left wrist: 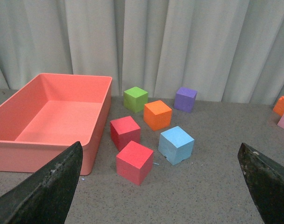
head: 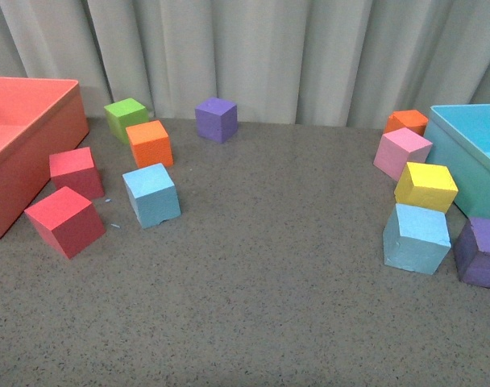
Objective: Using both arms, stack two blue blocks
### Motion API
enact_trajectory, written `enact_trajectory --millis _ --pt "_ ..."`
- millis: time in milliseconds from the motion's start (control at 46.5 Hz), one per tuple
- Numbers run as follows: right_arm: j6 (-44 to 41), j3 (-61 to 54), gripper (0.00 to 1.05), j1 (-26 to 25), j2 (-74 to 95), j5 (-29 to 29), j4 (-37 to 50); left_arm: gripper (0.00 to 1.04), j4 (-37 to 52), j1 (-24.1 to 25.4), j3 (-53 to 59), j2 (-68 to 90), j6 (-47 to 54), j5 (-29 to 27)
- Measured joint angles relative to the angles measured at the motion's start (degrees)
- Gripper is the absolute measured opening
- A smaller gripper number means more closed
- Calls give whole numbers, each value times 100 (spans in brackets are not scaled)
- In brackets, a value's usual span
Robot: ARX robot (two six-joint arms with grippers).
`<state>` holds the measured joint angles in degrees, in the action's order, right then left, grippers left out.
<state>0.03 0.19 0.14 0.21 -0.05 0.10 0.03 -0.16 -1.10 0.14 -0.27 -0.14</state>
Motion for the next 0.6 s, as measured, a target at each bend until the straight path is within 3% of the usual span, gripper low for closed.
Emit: enact_trajectory --millis 602 --pt "0 0 95 0 0 0 0 98 0 0 0 0 0 0"
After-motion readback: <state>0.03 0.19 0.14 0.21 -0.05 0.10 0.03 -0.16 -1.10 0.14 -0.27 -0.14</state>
